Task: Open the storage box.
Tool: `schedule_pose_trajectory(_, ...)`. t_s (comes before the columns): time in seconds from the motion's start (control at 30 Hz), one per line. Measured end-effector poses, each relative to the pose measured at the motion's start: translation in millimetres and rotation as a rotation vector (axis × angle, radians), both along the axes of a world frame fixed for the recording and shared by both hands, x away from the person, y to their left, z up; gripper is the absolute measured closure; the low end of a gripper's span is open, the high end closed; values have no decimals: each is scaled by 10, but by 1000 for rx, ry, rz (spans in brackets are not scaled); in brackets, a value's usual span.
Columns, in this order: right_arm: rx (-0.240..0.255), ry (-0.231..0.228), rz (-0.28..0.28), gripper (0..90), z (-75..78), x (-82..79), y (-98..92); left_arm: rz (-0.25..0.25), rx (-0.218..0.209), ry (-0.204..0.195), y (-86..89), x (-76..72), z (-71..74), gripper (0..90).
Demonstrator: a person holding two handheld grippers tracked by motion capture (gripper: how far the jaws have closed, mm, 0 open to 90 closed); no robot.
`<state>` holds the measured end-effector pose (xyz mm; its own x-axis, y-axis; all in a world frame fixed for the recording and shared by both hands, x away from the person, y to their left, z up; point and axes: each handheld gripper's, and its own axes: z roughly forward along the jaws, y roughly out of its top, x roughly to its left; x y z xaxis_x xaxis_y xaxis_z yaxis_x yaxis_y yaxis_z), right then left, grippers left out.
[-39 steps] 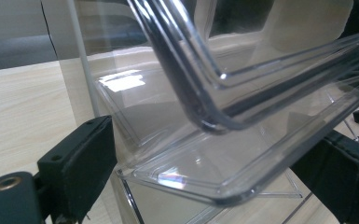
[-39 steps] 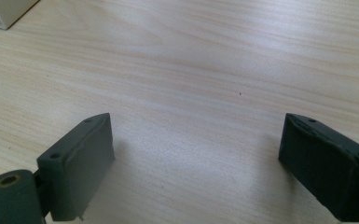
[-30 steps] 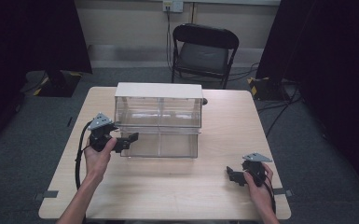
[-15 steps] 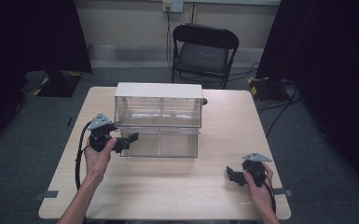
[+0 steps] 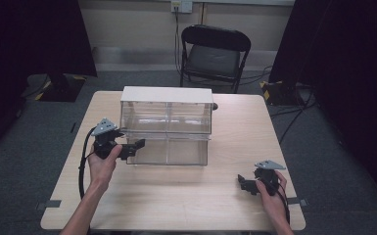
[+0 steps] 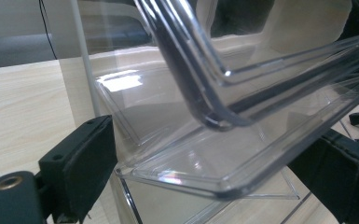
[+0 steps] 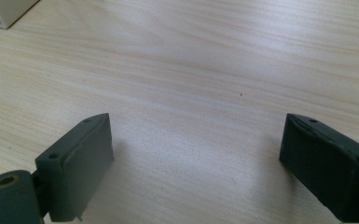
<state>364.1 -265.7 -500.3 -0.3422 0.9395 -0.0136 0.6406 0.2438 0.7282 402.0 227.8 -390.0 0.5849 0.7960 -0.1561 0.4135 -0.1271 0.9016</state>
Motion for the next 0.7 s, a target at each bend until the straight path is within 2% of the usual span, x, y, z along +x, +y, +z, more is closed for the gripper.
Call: schedule_pose_trajectory(0.7, 0, 0, 1, 88, 0, 2, 0, -2, 1, 1, 4, 2, 4, 91)
